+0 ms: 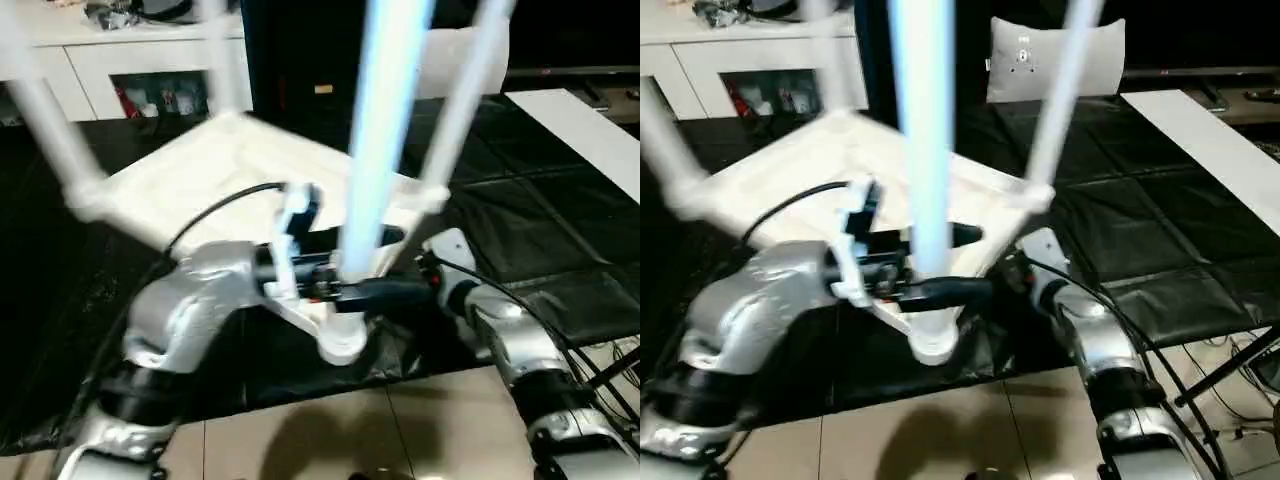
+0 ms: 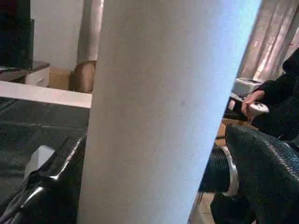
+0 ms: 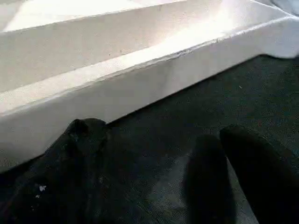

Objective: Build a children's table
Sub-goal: Rotate table base

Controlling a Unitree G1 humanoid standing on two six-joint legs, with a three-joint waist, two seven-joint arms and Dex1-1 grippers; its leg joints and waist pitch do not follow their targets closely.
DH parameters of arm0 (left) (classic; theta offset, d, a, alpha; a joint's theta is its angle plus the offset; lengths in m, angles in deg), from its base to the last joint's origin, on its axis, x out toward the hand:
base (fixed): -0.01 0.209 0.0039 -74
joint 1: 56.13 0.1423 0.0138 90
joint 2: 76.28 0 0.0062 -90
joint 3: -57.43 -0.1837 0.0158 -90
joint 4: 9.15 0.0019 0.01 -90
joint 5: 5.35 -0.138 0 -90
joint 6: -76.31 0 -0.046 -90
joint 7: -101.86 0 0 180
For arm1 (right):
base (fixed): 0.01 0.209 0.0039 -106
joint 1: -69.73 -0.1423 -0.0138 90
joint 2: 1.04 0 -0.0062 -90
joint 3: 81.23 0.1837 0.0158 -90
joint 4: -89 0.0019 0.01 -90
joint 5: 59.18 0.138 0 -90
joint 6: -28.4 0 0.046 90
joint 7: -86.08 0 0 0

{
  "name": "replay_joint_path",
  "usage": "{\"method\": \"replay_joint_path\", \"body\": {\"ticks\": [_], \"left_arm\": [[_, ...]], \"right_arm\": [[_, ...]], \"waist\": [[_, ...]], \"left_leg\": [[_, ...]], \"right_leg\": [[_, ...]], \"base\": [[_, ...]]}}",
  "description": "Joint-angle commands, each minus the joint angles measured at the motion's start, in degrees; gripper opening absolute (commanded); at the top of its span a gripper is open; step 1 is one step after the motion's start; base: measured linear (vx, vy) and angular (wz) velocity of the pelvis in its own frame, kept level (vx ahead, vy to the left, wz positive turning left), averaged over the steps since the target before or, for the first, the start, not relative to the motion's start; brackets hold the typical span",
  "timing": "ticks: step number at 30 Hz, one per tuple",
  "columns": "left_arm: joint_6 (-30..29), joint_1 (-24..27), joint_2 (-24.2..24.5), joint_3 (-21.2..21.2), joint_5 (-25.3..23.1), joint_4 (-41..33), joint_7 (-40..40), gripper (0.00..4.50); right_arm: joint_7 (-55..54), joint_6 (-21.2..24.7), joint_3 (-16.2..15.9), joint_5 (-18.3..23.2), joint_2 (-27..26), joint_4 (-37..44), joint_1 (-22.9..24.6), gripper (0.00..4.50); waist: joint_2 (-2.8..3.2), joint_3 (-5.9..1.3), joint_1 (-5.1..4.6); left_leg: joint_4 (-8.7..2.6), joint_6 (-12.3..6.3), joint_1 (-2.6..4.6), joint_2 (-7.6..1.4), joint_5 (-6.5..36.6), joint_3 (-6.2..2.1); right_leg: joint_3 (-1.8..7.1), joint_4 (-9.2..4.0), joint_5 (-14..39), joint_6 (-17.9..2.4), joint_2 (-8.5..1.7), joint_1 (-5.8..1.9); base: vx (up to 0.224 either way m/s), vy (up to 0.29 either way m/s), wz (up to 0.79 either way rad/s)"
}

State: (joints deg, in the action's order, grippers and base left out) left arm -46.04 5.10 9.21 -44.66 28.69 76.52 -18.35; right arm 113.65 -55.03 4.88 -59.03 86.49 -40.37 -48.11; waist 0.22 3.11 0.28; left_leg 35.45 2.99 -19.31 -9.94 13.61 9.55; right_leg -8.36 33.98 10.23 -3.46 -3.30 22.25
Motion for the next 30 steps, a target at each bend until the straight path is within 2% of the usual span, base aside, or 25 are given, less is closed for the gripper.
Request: {"method": "replay_joint_path", "body": {"ticks": [1,5,6,10,14,15,19,25,29,30], "left_arm": [[1.42,-1.84,-2.53,-3.19,-0.55,0.01,-0.50,4.42],[4.36,-2.83,-5.31,-3.59,-3.73,2.83,-3.96,4.42],[5.13,-3.06,-5.81,-3.52,-4.55,3.55,-4.89,4.42],[7.86,-3.52,-6.95,-3.09,-7.06,5.51,-7.00,4.42],[8.71,-3.88,-8.92,-2.65,-6.79,6.04,-7.55,4.42],[9.15,-4.08,-9.75,-2.64,-7.10,6.36,-8.12,4.42],[10.93,-4.59,-11.21,-2.75,-8.29,7.82,-9.33,4.42],[14.91,-6.16,-8.26,-1.36,-13.15,12.62,-11.23,4.42],[17.69,-5.74,-3.39,-1.62,-16.82,15.58,-9.36,4.42],[18.06,-5.41,-2.32,-1.50,-17.22,15.91,-8.72,4.42]], "right_arm": [[2.98,-1.99,-3.55,0.36,-3.14,0.37,-2.27,4.50],[3.43,-3.10,-4.27,-0.13,-4.77,-0.92,-2.79,4.50],[3.45,-3.32,-4.26,-0.27,-5.05,-1.24,-2.87,4.50],[3.66,-4.11,-4.00,-0.50,-5.48,-2.36,-3.02,4.50],[4.23,-4.77,-3.79,-0.45,-5.28,-3.16,-2.84,4.50],[4.22,-4.93,-3.66,-0.57,-5.27,-3.51,-2.89,4.50],[3.73,-5.20,-3.08,-0.65,-5.22,-3.93,-2.79,4.50],[2.25,-4.45,-0.15,0.30,-2.47,-3.85,-1.92,4.50],[3.35,-4.66,2.19,1.78,0.49,-1.71,-0.38,4.50],[3.94,-4.80,2.73,2.18,1.34,-0.77,0.11,4.50]], "waist": [[-0.15,-3.76,0.63],[-0.17,-3.71,0.43],[-0.16,-3.65,0.45],[-0.15,-3.70,0.56],[0.03,-3.88,0.83],[0.23,-3.88,0.81],[-0.09,-3.82,0.84],[0.05,-3.80,0.77],[0.33,-3.90,0.99],[0.35,-3.98,1.21]], "left_leg": [[-3.69,-4.80,-1.06,-3.29,2.10,-1.12],[-3.72,-4.91,-1.10,-3.31,2.64,-1.18],[-3.74,-4.78,-1.05,-3.26,3.29,-1.19],[-3.79,-4.79,-0.98,-3.41,3.41,-1.28],[-3.77,-5.03,-0.96,-3.79,2.26,-1.34],[-3.78,-5.07,-1.05,-3.78,2.21,-1.38],[-3.69,-5.51,-1.21,-3.45,2.63,-1.23],[-3.74,-5.50,-1.14,-3.36,3.36,-1.35],[-3.74,-6.05,-0.96,-3.44,2.77,-1.44],[-3.71,-5.86,-0.87,-3.62,2.42,-1.39]], "right_leg": [[4.67,-4.33,14.65,-8.00,-6.00,-3.99],[4.51,-4.53,15.65,-7.80,-5.98,-4.02],[4.45,-4.75,17.22,-7.30,-5.93,-3.97],[4.45,-4.75,17.76,-6.60,-5.99,-3.88],[4.60,-4.25,13.83,-8.43,-6.21,-3.85],[4.60,-4.13,13.31,-8.78,-6.19,-3.92],[4.52,-4.53,14.72,-8.14,-6.15,-4.07],[4.39,-4.73,16.34,-6.77,-5.98,-4.04],[4.40,-4.54,14.81,-6.73,-5.91,-3.88],[4.50,-4.34,14.31,-7.33,-6.10,-3.89]], "base": [[0.000,0.000,0.00],[0.000,0.000,0.00],[0.000,0.000,0.00],[0.000,0.000,0.00],[0.000,0.000,0.00],[0.000,0.000,0.00],[0.000,0.000,0.00],[0.000,0.000,0.00],[0.000,0.000,0.00],[0.000,0.000,0.00]]}}
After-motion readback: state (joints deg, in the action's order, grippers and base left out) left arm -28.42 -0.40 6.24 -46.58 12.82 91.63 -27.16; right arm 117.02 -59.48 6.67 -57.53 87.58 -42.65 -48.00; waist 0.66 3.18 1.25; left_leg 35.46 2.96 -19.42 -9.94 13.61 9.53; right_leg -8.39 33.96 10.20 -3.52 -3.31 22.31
